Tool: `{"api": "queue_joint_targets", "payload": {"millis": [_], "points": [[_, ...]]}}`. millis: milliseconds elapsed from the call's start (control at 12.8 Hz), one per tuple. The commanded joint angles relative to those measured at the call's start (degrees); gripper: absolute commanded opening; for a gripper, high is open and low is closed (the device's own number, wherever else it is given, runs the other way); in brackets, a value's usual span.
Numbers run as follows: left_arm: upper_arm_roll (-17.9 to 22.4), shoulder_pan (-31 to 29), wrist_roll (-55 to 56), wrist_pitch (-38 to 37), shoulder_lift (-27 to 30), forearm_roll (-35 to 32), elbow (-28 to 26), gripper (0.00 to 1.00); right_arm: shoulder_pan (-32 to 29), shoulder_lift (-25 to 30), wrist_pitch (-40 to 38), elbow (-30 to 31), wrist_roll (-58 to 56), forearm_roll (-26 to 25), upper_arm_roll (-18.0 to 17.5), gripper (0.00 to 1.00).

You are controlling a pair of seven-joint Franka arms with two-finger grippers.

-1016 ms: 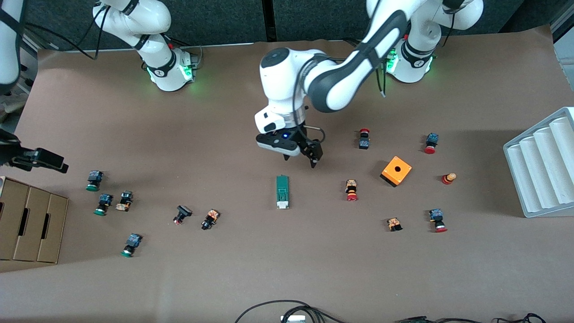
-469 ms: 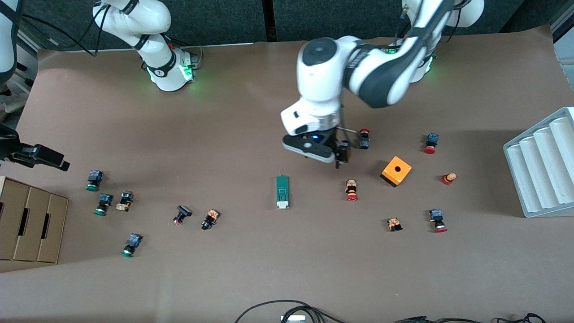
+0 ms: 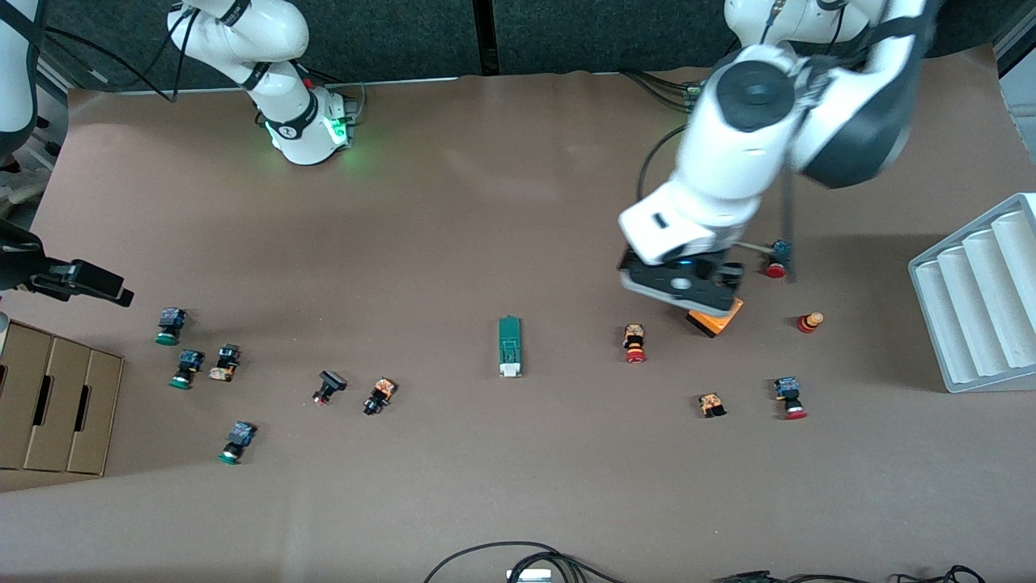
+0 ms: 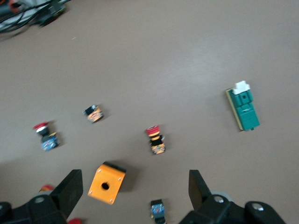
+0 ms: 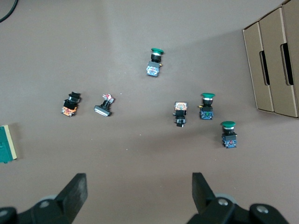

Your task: Close load switch with both arms

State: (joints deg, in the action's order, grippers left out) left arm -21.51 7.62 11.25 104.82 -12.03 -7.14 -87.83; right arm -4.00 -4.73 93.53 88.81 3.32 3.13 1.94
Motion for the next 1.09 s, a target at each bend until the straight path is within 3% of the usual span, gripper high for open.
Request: {"api": "queue_joint_targets", "payload": {"millis": [0, 391, 625, 782, 1016], "points": [[2.9, -2.7, -2.5, -3.0, 4.8, 3.8, -1.4, 1.00, 0.7, -0.5, -0.8, -0.1, 0.8, 0.3, 0.0, 1.00], [13.4, -3.1, -14.6, -8.9, 10.8, 4.2, -4.3, 1.00, 1.3, -1.1, -0.8, -0.2, 0.5, 0.4, 0.0, 1.00], [16.1, -4.4, -15.1, -8.9, 15.0, 4.4, -9.1, 1.00, 1.3, -1.1, -0.8, -0.2, 0.7, 0.2, 0.0, 1.00], [16.7, -7.7, -16.6, -8.9, 17.1, 9.0, -12.3, 1.00, 1.3, -1.1, -0.8, -0.2, 0.7, -0.1, 0.0, 1.00], [22.5, -7.6, -20.6, -9.1, 18.0, 9.3, -13.8, 1.00, 1.4, -1.1, -0.7, -0.2, -0.2, -0.2, 0.0, 1.00]]}}
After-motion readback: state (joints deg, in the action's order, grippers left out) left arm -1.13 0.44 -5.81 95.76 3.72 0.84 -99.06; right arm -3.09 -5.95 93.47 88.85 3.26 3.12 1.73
